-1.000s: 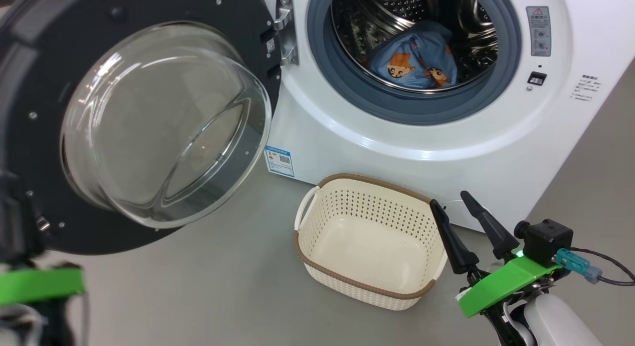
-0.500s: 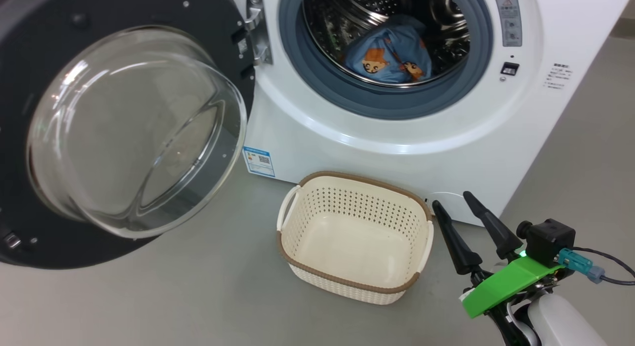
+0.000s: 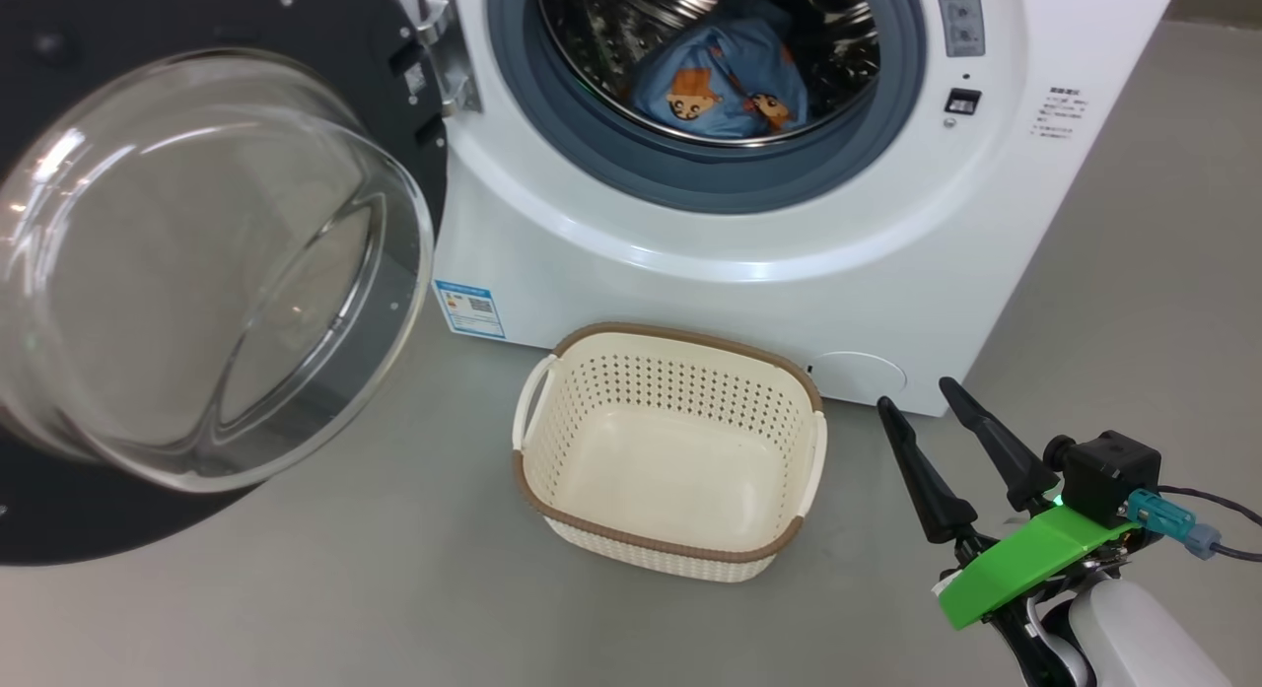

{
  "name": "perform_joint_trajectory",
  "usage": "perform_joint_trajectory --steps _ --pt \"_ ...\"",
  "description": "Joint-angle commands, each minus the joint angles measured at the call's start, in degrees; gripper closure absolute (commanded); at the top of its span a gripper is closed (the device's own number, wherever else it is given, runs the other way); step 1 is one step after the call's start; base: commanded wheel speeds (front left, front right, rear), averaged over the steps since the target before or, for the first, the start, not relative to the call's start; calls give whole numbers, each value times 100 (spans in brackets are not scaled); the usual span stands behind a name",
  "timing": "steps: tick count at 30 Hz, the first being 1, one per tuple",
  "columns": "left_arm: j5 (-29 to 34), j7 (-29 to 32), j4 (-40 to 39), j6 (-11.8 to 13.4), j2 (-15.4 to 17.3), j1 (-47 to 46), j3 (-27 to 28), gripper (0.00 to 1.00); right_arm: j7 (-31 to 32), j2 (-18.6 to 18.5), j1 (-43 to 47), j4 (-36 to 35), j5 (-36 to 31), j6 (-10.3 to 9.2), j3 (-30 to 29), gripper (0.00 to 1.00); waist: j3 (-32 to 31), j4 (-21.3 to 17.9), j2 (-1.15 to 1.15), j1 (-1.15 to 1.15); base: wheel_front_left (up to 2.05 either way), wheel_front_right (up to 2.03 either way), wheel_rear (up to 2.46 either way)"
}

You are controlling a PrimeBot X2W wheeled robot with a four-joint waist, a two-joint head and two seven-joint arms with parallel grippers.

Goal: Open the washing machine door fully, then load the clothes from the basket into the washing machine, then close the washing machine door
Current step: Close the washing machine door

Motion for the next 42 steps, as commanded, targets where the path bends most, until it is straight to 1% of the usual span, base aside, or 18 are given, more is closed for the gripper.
perform_joint_trajectory --steps 1,6,11,15,19,24,31,35,36,42 --pt "-68 77 95 -72 466 -201 121 100 -27 -69 -115 -133 -16 9 132 0 61 -80 0 0 0 0 0" --pt "-163 82 895 -165 752 -355 237 100 -27 -149 -165 -137 -27 9 133 0 172 -218 0 0 0 0 0" --pt "-286 123 1630 -206 951 -458 363 100 -27 -196 -197 -150 -26 9 100 0 272 -336 0 0 0 0 0" --pt "-311 161 2117 -226 1072 -480 391 100 -27 -199 -229 -174 -26 9 117 0 336 -432 0 0 0 0 0" --pt "-363 153 2473 -250 1126 -553 433 100 -27 -236 -247 -172 -48 9 121 0 409 -483 0 0 0 0 0" --pt "-438 296 2707 -299 1164 -681 423 100 -27 -299 -247 -164 -51 9 88 0 464 -508 0 0 0 0 0" --pt "-424 764 2912 -330 1188 -769 239 100 -27 -264 -265 -160 -56 9 103 0 456 -518 0 0 0 0 0" --pt "-414 1226 2997 -339 1174 -758 98 100 -27 -234 -239 -139 -55 9 84 0 412 -500 0 0 0 0 0" --pt "-414 1226 2997 -339 1174 -758 98 100 -27 -234 -239 -139 -55 9 84 0 412 -500 0 0 0 0 0" --pt "-365 2008 2890 -352 1108 -623 -182 100 -27 -167 -215 -112 -44 9 81 0 298 -470 0 0 0 0 0"
